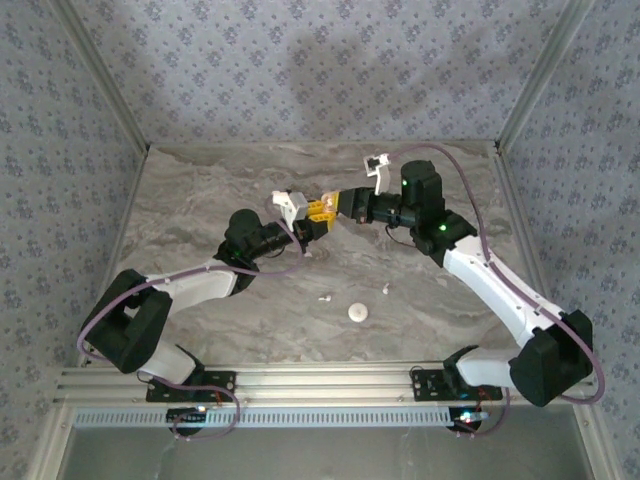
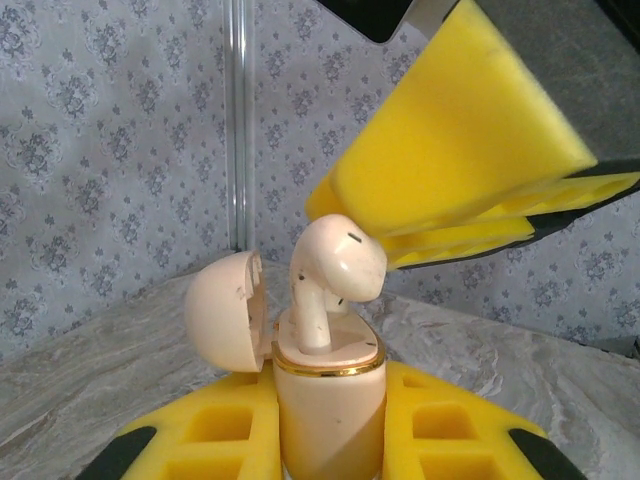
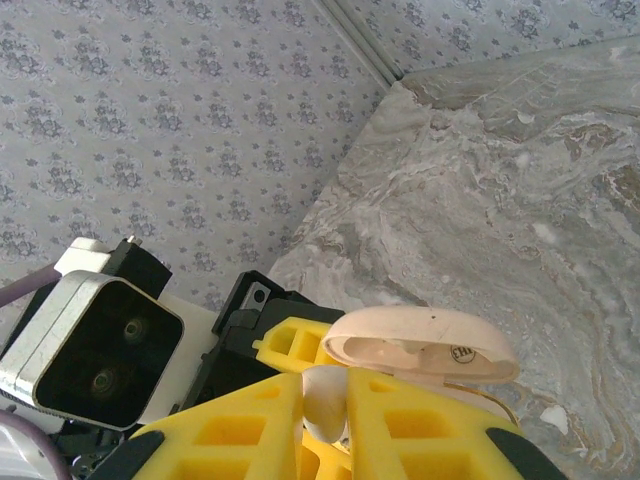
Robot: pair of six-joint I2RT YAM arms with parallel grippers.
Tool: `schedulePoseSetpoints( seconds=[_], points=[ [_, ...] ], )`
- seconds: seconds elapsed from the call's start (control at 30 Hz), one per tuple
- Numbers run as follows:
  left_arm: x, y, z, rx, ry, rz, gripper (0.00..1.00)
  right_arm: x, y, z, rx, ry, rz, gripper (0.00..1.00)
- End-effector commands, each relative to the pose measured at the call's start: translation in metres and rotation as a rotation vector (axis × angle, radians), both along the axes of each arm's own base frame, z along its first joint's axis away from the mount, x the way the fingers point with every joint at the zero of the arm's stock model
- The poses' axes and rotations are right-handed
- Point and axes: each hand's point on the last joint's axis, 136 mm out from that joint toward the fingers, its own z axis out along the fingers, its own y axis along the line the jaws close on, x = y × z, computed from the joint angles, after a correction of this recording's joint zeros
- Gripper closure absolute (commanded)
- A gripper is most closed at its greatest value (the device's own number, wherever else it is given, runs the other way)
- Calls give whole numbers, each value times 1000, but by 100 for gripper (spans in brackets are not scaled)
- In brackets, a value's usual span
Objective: Insert wireless bluetooth earbuds into charging case
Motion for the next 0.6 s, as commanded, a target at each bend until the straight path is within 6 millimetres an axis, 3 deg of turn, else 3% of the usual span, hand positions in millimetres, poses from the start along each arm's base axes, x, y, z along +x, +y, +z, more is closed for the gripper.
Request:
schedulePoseSetpoints(
  seconds=[0.0, 0.57],
  points=[
    [-17, 2, 28, -43, -105, -36, 89, 8, -3, 2, -3, 17, -33, 80],
    [-25, 3, 37, -53, -135, -66, 89, 11, -4, -5, -27, 51, -50, 80]
  ],
)
